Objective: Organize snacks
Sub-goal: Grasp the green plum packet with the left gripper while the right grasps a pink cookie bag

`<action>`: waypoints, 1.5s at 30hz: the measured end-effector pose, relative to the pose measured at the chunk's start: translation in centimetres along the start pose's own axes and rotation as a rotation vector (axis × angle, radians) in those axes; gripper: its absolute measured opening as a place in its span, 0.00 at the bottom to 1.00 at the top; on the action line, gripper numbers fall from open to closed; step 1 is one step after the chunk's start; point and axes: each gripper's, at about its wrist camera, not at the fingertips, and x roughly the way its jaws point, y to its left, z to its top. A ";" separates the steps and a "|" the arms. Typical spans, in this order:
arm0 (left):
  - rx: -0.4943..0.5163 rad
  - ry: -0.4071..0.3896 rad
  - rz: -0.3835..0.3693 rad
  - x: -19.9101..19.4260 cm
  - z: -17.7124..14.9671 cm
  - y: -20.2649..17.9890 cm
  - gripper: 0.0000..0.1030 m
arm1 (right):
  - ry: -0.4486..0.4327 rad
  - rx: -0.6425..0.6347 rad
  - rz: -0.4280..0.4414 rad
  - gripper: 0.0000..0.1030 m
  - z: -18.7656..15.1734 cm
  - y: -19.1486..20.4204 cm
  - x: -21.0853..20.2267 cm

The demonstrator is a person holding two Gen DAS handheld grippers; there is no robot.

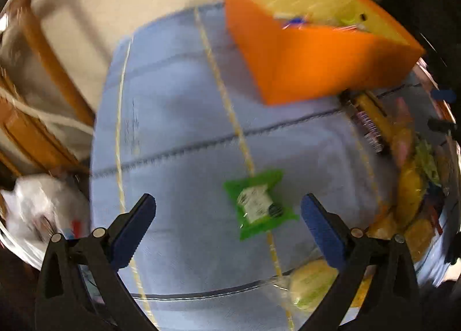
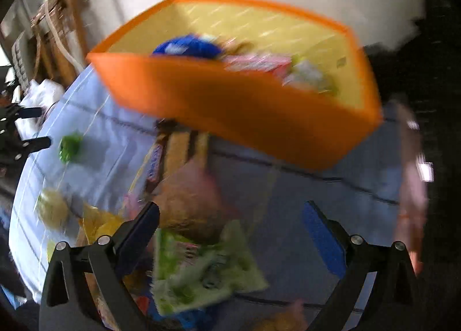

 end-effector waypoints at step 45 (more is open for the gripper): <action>-0.090 -0.394 -0.118 -10.0 13.7 -10.6 0.38 | -0.512 0.448 0.064 0.30 7.4 -8.5 -15.0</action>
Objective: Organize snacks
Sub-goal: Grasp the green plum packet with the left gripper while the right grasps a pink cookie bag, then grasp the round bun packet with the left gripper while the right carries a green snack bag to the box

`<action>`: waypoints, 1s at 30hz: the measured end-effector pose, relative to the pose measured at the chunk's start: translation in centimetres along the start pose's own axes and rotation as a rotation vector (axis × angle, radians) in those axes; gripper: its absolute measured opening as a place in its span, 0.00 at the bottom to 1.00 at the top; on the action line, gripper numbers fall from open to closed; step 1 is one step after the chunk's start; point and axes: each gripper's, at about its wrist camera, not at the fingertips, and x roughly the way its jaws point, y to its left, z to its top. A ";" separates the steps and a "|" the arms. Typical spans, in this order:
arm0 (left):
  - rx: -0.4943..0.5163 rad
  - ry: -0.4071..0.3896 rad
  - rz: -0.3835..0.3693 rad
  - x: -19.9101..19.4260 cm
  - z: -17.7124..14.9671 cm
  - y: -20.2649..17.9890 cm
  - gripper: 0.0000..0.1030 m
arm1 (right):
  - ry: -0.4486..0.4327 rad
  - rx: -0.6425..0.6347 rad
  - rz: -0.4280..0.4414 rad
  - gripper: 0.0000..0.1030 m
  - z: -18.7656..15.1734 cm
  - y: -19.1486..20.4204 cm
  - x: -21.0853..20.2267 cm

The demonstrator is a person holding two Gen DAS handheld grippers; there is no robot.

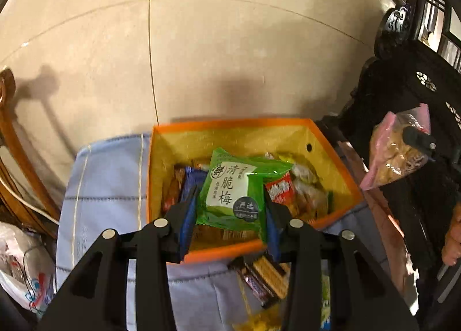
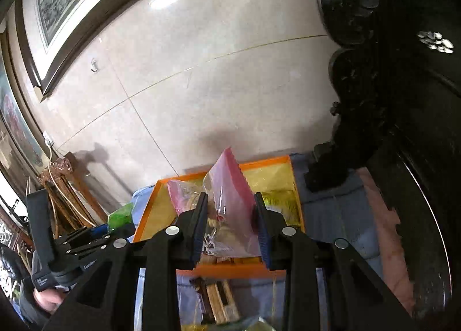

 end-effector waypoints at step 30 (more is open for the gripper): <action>0.128 0.304 -0.068 4.3 -25.7 8.1 0.96 | 0.506 -0.011 -0.315 0.81 -24.5 0.2 10.2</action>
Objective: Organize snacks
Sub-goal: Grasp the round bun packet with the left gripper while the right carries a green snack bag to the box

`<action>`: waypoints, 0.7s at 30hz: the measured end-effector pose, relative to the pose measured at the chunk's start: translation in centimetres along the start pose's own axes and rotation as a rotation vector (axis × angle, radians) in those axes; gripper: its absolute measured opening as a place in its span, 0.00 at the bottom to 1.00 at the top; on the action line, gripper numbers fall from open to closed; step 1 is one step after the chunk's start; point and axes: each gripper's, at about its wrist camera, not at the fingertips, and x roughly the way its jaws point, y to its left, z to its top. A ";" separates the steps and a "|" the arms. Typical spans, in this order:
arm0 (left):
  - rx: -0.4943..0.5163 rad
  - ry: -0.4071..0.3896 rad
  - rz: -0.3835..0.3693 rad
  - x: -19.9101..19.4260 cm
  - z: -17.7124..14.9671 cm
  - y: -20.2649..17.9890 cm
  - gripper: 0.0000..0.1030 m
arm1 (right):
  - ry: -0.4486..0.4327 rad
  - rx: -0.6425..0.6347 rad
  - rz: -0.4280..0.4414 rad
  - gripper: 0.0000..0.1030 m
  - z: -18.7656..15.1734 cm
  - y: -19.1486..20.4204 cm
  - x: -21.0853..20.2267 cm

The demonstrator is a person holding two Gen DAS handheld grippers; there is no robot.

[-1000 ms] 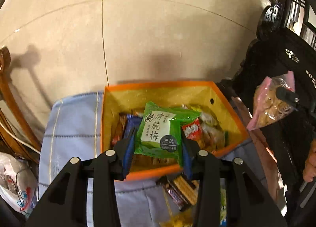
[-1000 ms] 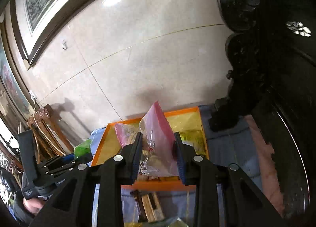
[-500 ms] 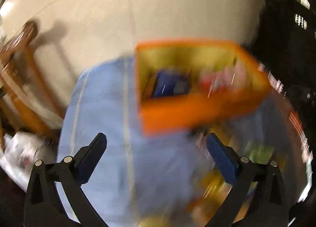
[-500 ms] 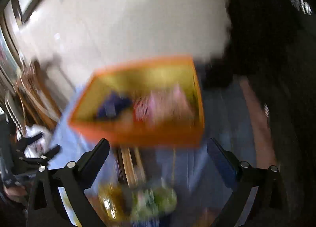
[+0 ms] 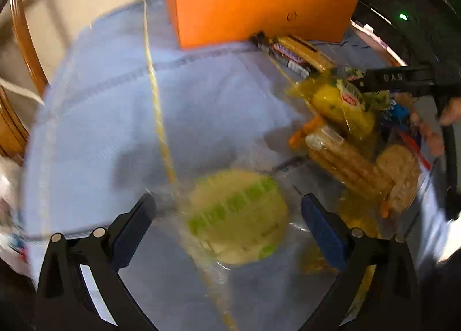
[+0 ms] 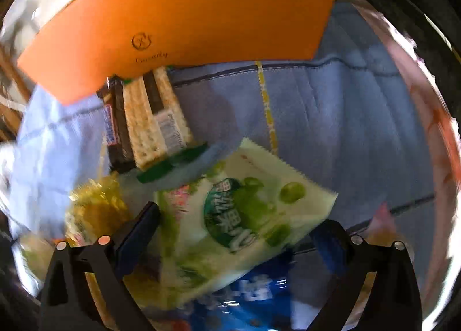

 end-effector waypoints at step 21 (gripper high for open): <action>-0.232 -0.214 -0.099 -6.5 11.3 -1.5 0.53 | -0.388 0.023 0.187 0.24 7.3 -2.2 -15.0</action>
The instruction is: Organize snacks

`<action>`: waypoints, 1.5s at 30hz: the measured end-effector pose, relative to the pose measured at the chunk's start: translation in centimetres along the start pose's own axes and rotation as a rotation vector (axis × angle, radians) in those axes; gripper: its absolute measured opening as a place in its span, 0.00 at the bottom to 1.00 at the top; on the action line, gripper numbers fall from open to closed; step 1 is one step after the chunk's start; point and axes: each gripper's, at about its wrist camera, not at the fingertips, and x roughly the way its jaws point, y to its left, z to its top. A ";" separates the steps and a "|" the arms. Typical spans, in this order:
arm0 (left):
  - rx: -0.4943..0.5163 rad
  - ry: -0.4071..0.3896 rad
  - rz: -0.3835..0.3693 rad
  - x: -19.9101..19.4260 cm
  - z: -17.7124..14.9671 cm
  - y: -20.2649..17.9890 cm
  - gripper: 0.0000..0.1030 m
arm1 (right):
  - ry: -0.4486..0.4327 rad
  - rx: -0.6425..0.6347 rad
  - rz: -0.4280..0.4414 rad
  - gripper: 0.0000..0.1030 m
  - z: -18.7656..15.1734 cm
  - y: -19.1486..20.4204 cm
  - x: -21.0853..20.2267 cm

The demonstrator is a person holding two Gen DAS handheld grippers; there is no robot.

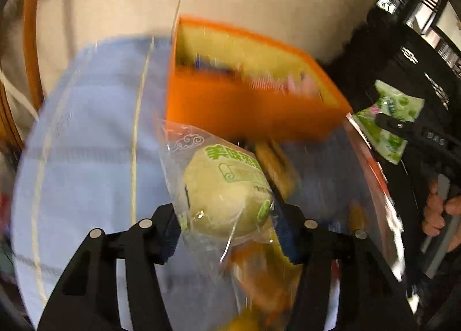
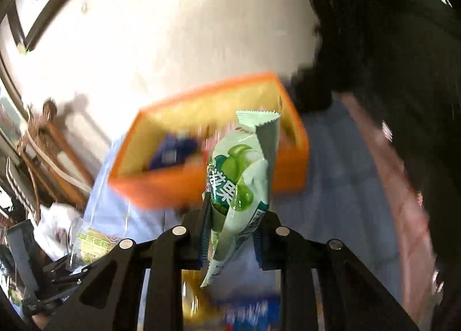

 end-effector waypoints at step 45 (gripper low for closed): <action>0.182 0.303 0.008 8.9 -8.5 -8.9 0.36 | 0.353 -0.072 -0.039 0.61 -17.0 -1.1 4.0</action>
